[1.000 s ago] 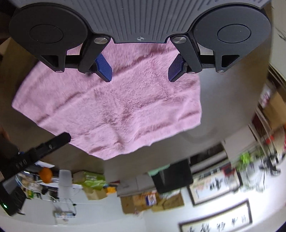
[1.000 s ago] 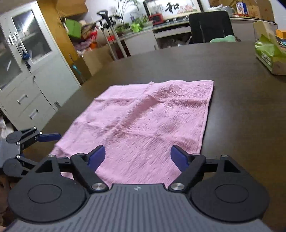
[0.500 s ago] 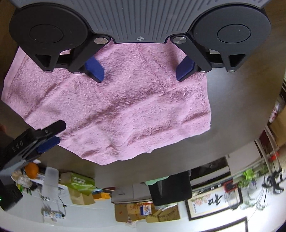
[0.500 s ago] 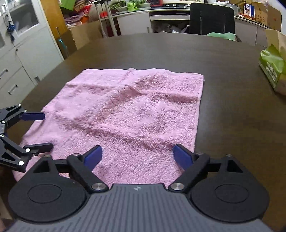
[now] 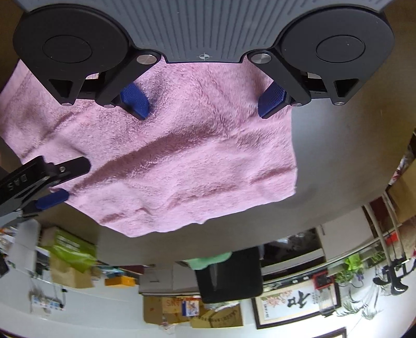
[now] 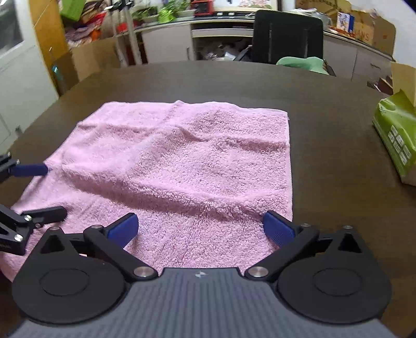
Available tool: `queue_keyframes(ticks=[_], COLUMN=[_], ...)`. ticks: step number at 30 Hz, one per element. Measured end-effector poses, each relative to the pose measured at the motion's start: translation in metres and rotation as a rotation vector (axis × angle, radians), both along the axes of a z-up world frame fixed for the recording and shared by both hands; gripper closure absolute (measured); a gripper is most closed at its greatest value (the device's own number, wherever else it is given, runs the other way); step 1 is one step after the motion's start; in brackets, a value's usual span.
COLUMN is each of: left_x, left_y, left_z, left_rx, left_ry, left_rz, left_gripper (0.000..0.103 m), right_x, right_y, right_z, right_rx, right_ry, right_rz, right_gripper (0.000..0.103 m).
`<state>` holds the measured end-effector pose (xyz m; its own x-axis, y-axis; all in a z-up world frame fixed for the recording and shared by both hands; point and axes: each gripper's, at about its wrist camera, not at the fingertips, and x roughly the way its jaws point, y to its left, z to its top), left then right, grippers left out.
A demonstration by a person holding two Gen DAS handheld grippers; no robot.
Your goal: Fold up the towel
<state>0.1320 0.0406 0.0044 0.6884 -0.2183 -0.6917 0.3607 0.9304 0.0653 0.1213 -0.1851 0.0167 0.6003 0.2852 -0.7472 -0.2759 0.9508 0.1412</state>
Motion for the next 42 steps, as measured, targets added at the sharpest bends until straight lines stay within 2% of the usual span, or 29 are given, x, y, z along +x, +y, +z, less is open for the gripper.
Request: queue_keyframes(ticks=[3, 8, 10, 17, 22, 26, 28, 31, 37, 42], left_x=[0.011, -0.014, -0.024, -0.050, -0.062, -0.063, -0.068, -0.080, -0.122, -0.144], left_y=[0.004, 0.000, -0.001, -0.004, -0.003, 0.000, 0.003, 0.006, 0.021, 0.037], left_z=[-0.001, -0.001, 0.000, 0.001, 0.003, 0.004, 0.005, 0.006, 0.011, 0.011], left_rx=[-0.020, 0.051, 0.073, 0.061, 0.054, 0.034, 0.025, 0.040, 0.124, 0.087], left_ry=[0.017, -0.044, -0.064, -0.065, -0.067, -0.045, -0.041, -0.055, -0.156, -0.167], left_rz=[0.007, -0.030, -0.041, -0.036, -0.039, -0.022, -0.023, -0.031, -0.048, -0.054], left_gripper=[0.009, 0.009, 0.009, 0.010, 0.010, 0.009, 0.009, 0.010, 0.007, 0.005], right_x=[0.004, -0.018, -0.028, -0.060, -0.093, -0.111, -0.125, -0.142, -0.168, -0.193], right_y=[-0.005, -0.021, -0.024, -0.028, -0.028, -0.028, -0.029, -0.032, -0.049, -0.055], right_z=[0.000, -0.001, 0.000, 0.006, 0.022, 0.017, 0.009, 0.008, 0.020, 0.019], right_rx=[0.049, 0.146, 0.155, 0.163, 0.210, 0.237, 0.227, 0.185, 0.211, 0.151], right_ry=[0.003, 0.006, 0.001, -0.046, -0.085, -0.021, 0.007, -0.020, -0.078, -0.117], right_rz=[-0.009, 0.013, 0.024, 0.018, 0.061, 0.090, 0.091, 0.090, 0.067, 0.032], right_gripper=[0.000, 0.000, 0.000, 0.000, 0.000, 0.000, 0.000, 0.000, 0.000, 0.000])
